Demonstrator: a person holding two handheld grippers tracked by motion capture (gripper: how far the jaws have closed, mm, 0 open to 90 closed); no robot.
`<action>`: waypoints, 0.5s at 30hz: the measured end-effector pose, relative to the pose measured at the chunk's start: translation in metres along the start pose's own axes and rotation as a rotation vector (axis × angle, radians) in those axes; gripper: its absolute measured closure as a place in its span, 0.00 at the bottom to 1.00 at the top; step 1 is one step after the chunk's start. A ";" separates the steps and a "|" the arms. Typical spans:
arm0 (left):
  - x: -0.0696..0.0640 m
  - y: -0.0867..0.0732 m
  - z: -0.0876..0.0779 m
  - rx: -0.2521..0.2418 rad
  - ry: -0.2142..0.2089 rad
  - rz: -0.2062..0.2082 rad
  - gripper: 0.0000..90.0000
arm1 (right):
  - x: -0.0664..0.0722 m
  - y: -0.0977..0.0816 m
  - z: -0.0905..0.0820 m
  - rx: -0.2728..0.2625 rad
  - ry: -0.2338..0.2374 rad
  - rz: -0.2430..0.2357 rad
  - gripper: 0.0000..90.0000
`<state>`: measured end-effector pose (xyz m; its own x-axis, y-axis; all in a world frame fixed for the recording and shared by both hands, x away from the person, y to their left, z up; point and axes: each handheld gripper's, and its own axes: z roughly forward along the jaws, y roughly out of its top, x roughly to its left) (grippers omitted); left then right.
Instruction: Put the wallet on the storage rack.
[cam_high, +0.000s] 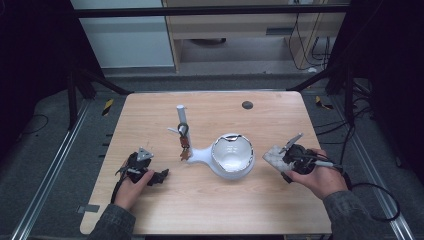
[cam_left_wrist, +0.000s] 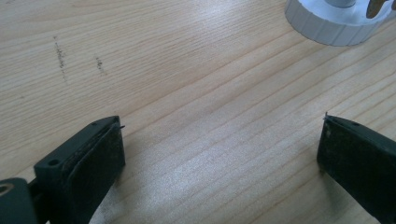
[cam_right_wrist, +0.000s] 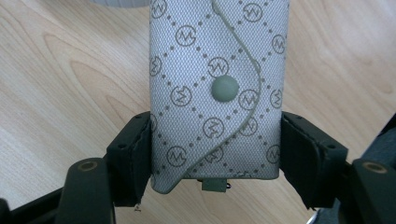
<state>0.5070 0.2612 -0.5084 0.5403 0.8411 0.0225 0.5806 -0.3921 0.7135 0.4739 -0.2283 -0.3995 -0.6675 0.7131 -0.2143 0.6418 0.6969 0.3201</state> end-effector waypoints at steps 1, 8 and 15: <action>0.000 0.000 0.000 0.000 0.000 0.000 0.00 | 0.001 0.001 -0.002 -0.001 -0.007 -0.012 0.35; 0.000 0.000 0.000 0.000 0.000 0.000 0.00 | 0.010 0.011 -0.014 -0.002 -0.032 -0.074 0.35; 0.000 0.000 0.000 0.000 0.000 0.000 0.00 | 0.018 0.018 -0.024 -0.008 -0.053 -0.127 0.35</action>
<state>0.5071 0.2612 -0.5084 0.5403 0.8412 0.0225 0.5809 -0.3922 0.7133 0.4641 -0.2043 -0.3754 -0.7225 0.6221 -0.3017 0.5500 0.7815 0.2944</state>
